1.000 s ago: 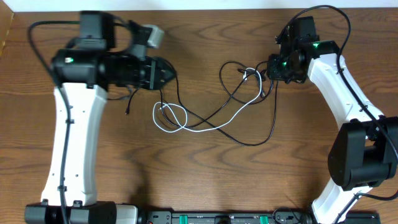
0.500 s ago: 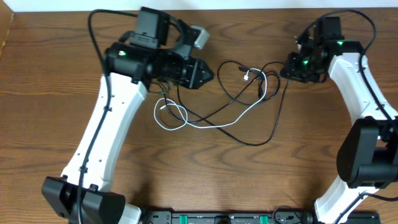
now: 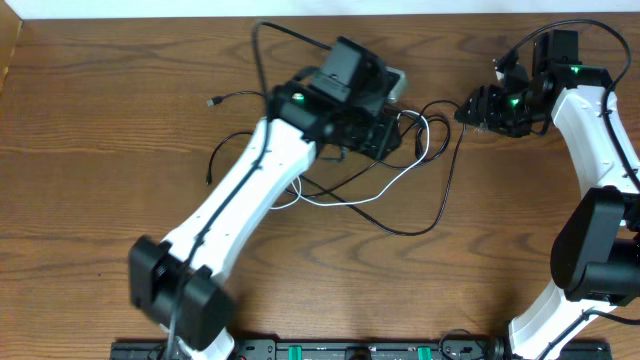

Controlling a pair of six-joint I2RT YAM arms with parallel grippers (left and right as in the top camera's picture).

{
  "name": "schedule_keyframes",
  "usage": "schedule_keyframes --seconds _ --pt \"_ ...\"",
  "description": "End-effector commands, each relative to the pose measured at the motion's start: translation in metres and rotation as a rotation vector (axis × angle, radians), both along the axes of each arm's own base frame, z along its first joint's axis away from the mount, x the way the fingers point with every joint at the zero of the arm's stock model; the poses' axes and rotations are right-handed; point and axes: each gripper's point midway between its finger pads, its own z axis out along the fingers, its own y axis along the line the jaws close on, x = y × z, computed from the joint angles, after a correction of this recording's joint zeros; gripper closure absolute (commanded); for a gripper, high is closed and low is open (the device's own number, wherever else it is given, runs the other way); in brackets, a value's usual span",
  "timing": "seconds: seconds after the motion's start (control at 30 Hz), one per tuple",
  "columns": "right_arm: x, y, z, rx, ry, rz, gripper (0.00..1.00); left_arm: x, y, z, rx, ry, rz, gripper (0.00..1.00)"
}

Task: Untangle cables

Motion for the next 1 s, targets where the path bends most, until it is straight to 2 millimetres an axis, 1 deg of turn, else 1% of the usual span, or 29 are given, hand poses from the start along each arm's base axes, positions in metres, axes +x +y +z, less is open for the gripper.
schedule_keyframes --seconds 0.0,0.07,0.1,0.13,0.17,0.27,0.33,0.37,0.43,0.5,0.6,0.73,0.8,0.9,0.97 --pt "0.0 0.0 0.003 0.006 -0.017 0.028 0.36 0.008 -0.02 -0.023 0.012 0.025 0.025 0.62" --pt "0.0 -0.002 0.002 0.0 -0.016 0.024 0.35 0.016 -0.028 -0.037 0.024 0.027 0.054 0.62" --pt "0.0 -0.004 0.002 -0.007 -0.015 0.02 0.35 0.022 -0.034 -0.049 0.034 0.025 0.076 0.62" --pt "0.0 -0.004 0.002 -0.008 -0.015 0.019 0.34 0.024 -0.036 -0.053 0.036 0.024 0.08 0.62" --pt "0.0 -0.006 0.001 -0.015 -0.014 0.016 0.33 0.028 -0.041 -0.061 0.042 0.022 0.093 0.62" --pt "0.002 -0.009 0.001 -0.026 -0.019 0.01 0.29 0.035 -0.057 -0.079 0.028 0.02 0.106 0.62" --pt "0.003 -0.014 0.001 -0.029 -0.021 -0.001 0.27 0.041 -0.069 -0.09 0.011 0.01 0.112 0.62" --pt "0.003 -0.017 0.001 -0.029 -0.022 -0.009 0.27 0.045 -0.072 -0.095 0.013 0.002 0.132 0.62" --pt "0.004 -0.027 0.001 -0.03 -0.024 -0.031 0.27 0.053 -0.074 -0.104 0.029 -0.019 0.173 0.62" --pt "0.004 -0.038 0.001 -0.025 -0.017 -0.07 0.27 0.056 -0.077 -0.11 0.034 -0.032 0.179 0.62" --pt "0.004 -0.046 0.001 -0.015 -0.016 -0.093 0.27 0.059 -0.081 -0.116 0.026 -0.029 0.186 0.62" --pt "0.003 -0.048 0.001 -0.016 -0.012 -0.096 0.27 0.062 -0.09 -0.133 0.012 -0.009 0.212 0.62" --pt "0.003 -0.048 0.001 -0.016 -0.012 -0.096 0.27 0.067 -0.091 -0.14 0.02 -0.023 0.222 0.62" --pt "0.002 -0.047 0.001 -0.015 -0.009 -0.095 0.27 0.082 -0.087 -0.159 0.065 -0.083 0.274 0.62" --pt "0.002 -0.047 0.001 -0.015 -0.006 -0.096 0.27 0.087 -0.088 -0.167 0.069 -0.097 0.283 0.62"
